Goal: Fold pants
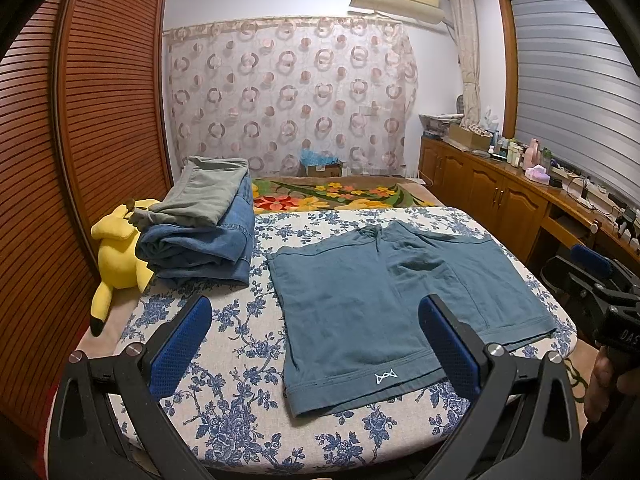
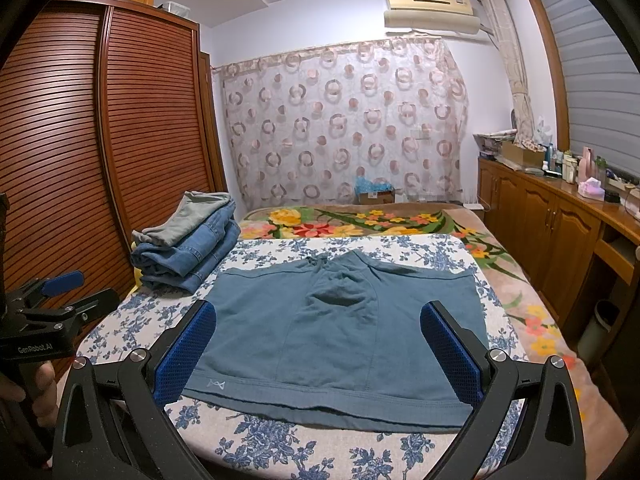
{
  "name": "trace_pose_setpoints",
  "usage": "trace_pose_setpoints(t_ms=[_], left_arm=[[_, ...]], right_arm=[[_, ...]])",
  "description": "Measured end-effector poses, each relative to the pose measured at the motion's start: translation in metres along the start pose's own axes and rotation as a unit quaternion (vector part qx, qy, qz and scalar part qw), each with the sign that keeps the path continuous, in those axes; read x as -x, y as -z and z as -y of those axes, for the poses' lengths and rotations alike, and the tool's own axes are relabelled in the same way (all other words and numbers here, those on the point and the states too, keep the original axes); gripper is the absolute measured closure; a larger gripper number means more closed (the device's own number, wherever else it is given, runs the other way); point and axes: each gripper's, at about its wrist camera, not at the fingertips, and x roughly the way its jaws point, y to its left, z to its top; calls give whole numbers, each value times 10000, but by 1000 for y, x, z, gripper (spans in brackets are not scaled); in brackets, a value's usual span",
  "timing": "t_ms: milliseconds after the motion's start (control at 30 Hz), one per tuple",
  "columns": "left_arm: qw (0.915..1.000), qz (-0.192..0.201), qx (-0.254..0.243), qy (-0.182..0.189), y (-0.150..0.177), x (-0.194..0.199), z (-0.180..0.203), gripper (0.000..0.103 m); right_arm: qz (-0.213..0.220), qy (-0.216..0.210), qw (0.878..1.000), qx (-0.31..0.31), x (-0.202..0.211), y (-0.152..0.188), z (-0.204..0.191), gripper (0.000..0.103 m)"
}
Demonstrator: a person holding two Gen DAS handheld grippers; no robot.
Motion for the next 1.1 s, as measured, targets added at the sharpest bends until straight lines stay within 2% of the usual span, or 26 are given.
trace_pose_setpoints(t_ms=[800,1000,1100], left_arm=[[10000,15,-22,66,-4,8,5,0],[9999,-138,-28,-31,0,-4,2,0],[9996,-290,16,46,6,-17,-1,0]], right_arm=[[-4,1,10000,-19,0,-1,-2,1],[-35,78,10000,19,-1,2,-2,1],[-41,97,9999,7,-1,-1,-1,1]])
